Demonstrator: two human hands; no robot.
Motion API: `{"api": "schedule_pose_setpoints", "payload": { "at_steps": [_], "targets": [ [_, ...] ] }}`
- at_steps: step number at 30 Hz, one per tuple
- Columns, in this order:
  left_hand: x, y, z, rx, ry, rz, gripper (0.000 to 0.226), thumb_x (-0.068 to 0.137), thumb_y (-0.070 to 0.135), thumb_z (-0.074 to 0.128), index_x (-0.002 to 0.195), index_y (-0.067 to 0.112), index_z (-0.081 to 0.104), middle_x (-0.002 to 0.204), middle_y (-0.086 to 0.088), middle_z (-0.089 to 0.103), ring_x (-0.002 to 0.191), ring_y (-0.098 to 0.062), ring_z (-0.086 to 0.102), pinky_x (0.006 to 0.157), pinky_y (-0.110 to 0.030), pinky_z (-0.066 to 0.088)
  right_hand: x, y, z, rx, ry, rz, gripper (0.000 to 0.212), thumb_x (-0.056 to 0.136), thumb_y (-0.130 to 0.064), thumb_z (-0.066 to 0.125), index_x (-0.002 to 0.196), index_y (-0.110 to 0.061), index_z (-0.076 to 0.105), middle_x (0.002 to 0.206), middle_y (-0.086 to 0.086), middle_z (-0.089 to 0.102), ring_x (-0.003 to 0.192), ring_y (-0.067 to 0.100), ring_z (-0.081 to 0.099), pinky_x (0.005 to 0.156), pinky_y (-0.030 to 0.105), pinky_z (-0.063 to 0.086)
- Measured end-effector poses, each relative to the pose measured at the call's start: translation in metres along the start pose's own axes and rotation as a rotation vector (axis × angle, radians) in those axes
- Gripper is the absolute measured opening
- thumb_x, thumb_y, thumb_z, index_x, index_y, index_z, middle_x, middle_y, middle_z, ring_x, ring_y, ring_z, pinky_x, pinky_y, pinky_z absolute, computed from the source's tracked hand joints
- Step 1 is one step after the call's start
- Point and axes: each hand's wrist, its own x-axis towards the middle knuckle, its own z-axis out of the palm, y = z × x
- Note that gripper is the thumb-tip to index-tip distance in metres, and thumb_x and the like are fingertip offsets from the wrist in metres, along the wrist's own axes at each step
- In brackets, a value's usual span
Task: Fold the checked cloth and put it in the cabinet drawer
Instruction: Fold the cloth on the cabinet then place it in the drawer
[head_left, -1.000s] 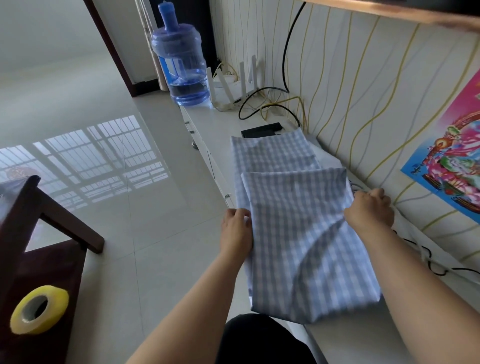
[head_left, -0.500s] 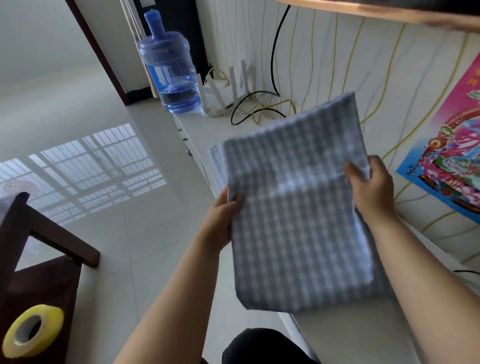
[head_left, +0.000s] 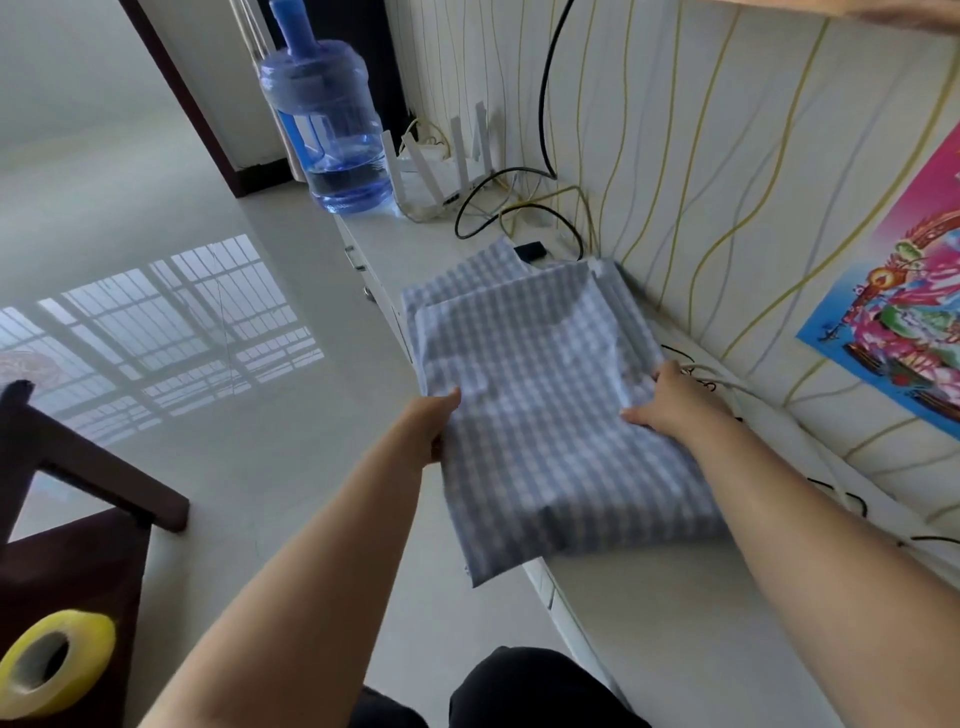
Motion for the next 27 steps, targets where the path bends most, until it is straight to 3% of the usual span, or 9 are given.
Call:
{"api": "schedule_pose_setpoints", "payload": {
  "at_steps": [3,6,10,13,16,18,21,23,27],
  "targets": [
    [-0.016,-0.017,0.005,-0.098,-0.085,-0.035,0.042,0.089,0.021,0.067,0.126,0.006,0.053,0.123,-0.015,0.062,0.107,-0.033,0.062,0.088,-0.049,0.051,-0.013,-0.004,0.009,-0.051,0.049,0.006,0.079,0.080,-0.048,0.069,0.137,-0.008,0.032,0.141,0.016,0.041,0.123,0.034,0.046,0.089,0.042,0.046],
    [-0.033,-0.021,0.005,-0.172,-0.055,0.288,0.046,0.085,-0.004,0.063,0.124,0.014,0.047,0.121,-0.015,0.060,0.095,-0.032,0.064,0.076,-0.047,0.055,-0.028,-0.008,0.012,-0.122,0.059,-0.006,0.081,0.081,-0.054,0.064,0.141,-0.011,0.030,0.146,0.016,0.030,0.130,0.035,0.036,0.096,0.044,0.041],
    [-0.088,0.006,-0.026,-0.114,-0.174,0.582,0.057,0.079,-0.004,0.069,0.125,0.023,0.049,0.112,-0.009,0.065,0.093,-0.026,0.068,0.072,-0.037,0.059,-0.048,-0.030,0.009,-0.041,0.061,-0.108,0.092,0.077,-0.066,0.059,0.142,-0.010,0.027,0.147,0.017,0.030,0.132,0.037,0.033,0.101,0.045,0.036],
    [-0.125,0.016,-0.079,-0.083,-0.256,0.586,0.055,0.075,-0.004,0.067,0.124,0.018,0.054,0.111,-0.010,0.068,0.096,-0.028,0.069,0.074,-0.040,0.058,-0.069,-0.059,0.000,0.268,-0.156,-0.163,0.099,0.076,-0.077,0.045,0.143,-0.005,0.031,0.145,0.016,0.040,0.129,0.033,0.042,0.101,0.040,0.037],
    [-0.165,0.020,-0.125,-0.042,-0.257,0.593,0.038,0.083,-0.006,0.058,0.112,0.019,0.061,0.098,-0.003,0.074,0.087,-0.019,0.072,0.067,-0.030,0.058,-0.100,-0.084,0.004,0.652,-0.451,-0.185,0.129,0.032,-0.099,0.047,0.125,-0.009,0.051,0.114,0.006,0.063,0.101,0.023,0.061,0.084,0.035,0.049],
    [-0.188,0.024,-0.151,-0.036,-0.238,0.615,0.035,0.082,-0.005,0.058,0.107,0.020,0.063,0.093,0.000,0.074,0.085,-0.018,0.071,0.065,-0.030,0.058,-0.117,-0.100,0.022,0.869,-0.668,-0.153,0.115,0.045,-0.091,0.053,0.124,-0.007,0.052,0.110,0.009,0.067,0.099,0.026,0.065,0.084,0.038,0.052],
    [-0.221,0.032,-0.188,-0.070,-0.183,0.685,0.042,0.075,-0.002,0.065,0.108,0.022,0.066,0.101,-0.003,0.071,0.092,-0.023,0.069,0.069,-0.033,0.058,-0.153,-0.132,0.040,1.015,-0.880,-0.137,0.091,0.071,-0.084,0.039,0.126,-0.015,0.060,0.120,0.012,0.067,0.108,0.028,0.065,0.094,0.040,0.051],
    [-0.245,0.038,-0.210,-0.099,-0.142,0.748,0.041,0.073,0.002,0.064,0.108,0.023,0.067,0.103,-0.004,0.069,0.092,-0.024,0.068,0.071,-0.035,0.057,-0.182,-0.156,0.042,1.118,-0.974,-0.166,0.076,0.083,-0.076,0.031,0.122,-0.020,0.063,0.115,0.007,0.070,0.101,0.021,0.069,0.083,0.031,0.053],
    [-0.294,0.046,-0.253,-0.144,-0.061,0.871,0.041,0.073,0.003,0.058,0.109,0.019,0.065,0.098,-0.007,0.066,0.088,-0.026,0.066,0.073,-0.037,0.056,-0.236,-0.206,0.039,1.206,-1.098,-0.291,0.051,0.093,-0.056,0.039,0.094,-0.018,0.074,0.083,0.000,0.076,0.073,0.010,0.072,0.058,0.017,0.053]
  ]
}}
